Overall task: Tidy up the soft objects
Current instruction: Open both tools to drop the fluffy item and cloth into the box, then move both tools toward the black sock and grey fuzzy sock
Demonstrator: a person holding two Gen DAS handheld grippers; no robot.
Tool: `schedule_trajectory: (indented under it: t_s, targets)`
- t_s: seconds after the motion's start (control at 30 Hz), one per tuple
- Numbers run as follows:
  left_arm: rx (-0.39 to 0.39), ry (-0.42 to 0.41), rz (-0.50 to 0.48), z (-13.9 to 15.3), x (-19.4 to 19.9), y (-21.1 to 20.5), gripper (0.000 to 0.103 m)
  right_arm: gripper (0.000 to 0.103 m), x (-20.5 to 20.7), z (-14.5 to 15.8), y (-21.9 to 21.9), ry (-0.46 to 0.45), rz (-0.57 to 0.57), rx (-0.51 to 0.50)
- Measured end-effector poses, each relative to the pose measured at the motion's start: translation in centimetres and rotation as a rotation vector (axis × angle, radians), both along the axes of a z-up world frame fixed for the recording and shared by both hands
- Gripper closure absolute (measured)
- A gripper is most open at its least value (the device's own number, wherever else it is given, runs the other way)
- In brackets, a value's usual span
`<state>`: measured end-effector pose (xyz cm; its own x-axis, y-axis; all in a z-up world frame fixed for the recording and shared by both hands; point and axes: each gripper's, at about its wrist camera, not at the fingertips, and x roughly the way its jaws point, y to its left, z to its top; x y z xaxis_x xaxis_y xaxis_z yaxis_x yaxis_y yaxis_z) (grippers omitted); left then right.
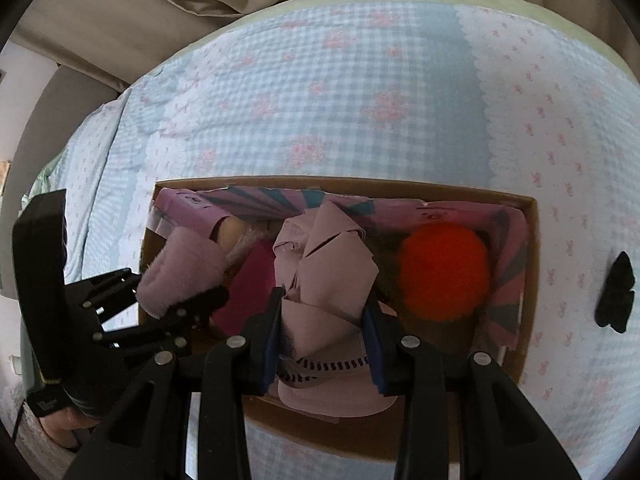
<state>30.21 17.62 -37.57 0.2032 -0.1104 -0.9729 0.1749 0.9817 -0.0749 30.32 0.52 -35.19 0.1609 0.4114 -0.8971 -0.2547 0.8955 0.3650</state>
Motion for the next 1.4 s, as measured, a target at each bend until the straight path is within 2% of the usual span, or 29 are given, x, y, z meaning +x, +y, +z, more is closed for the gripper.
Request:
schedule_trajectory:
  t_s: [0.03, 0.1, 0.13, 0.2, 0.23, 0.43, 0.73, 1.13, 1.23, 1.4]
  targets:
    - [-0.002, -0.003, -0.006, 0.1, -0.1, -0.1, 0.057, 0.069, 0.1, -0.2, 0.1, 0.011, 0.005, 0.018]
    - [0.000, -0.013, 0.000, 0.3, -0.6, 0.0, 0.002, 0.055, 0.4, -0.3, 0.1, 0.029, 0.002, 0.045]
    - [0.002, -0.027, 0.003, 0.5, -1.0, 0.1, 0.001, 0.048, 0.4, -0.4, 0.0, 0.036, -0.002, 0.053]
    - [0.001, -0.033, -0.001, 0.8, -1.5, 0.3, 0.000, 0.007, 0.4, -0.3, -0.1, 0.023, -0.024, 0.037]
    - [0.006, -0.031, -0.001, 0.8, -1.8, 0.4, 0.000, 0.002, 0.4, -0.2, -0.2, 0.012, -0.031, 0.031]
    - [0.011, -0.038, 0.004, 1.4, -3.1, 0.9, 0.000, 0.001, -0.3, 0.4, -1.3, -0.008, -0.058, 0.019]
    - [0.012, -0.096, 0.029, 4.8, -5.2, 1.2, 0.000, 0.001, -2.5, 3.3, -2.0, -0.059, -0.068, 0.012]
    - [0.005, -0.212, 0.100, 12.3, -10.7, 0.9, 0.000, 0.001, -7.8, 9.8, -2.9, -0.182, -0.070, -0.014]
    - [0.004, -0.252, 0.115, 14.3, -12.1, 0.5, 0.000, 0.001, -9.6, 11.7, -3.7, -0.216, -0.082, -0.031]
    - [0.018, -0.323, 0.088, 17.3, -13.7, -1.7, 0.000, 0.001, -12.8, 14.8, -6.7, -0.279, -0.144, -0.049]
